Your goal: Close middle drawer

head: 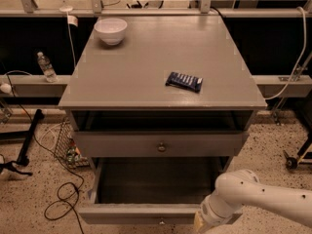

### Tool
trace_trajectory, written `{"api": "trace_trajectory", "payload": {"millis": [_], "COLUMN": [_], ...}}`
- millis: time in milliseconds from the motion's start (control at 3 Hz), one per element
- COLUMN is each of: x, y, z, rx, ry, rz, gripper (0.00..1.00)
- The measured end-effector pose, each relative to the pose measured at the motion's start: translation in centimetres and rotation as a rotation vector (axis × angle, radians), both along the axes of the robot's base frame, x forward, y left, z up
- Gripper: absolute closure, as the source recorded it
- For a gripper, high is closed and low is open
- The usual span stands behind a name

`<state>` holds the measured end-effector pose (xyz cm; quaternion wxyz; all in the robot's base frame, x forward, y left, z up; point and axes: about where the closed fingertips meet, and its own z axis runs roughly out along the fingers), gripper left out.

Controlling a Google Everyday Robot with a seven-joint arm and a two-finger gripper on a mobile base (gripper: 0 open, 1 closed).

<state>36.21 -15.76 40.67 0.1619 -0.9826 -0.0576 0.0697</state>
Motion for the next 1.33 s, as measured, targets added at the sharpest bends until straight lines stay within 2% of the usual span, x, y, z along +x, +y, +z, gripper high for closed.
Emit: {"api": "trace_trajectory", "payload": {"millis": [333, 1000, 1333], "x": [0.3, 3.7, 6.3], "y": [0.0, 0.2, 0.3], "z": [-0.1, -0.9, -0.8], "rx": [-0.005, -0.073, -0.042], "ry": [-0.008, -0.073, -0.140], "rz": [0.007, 0.062, 0.066], "gripper": [1.00, 1.00, 1.00]}}
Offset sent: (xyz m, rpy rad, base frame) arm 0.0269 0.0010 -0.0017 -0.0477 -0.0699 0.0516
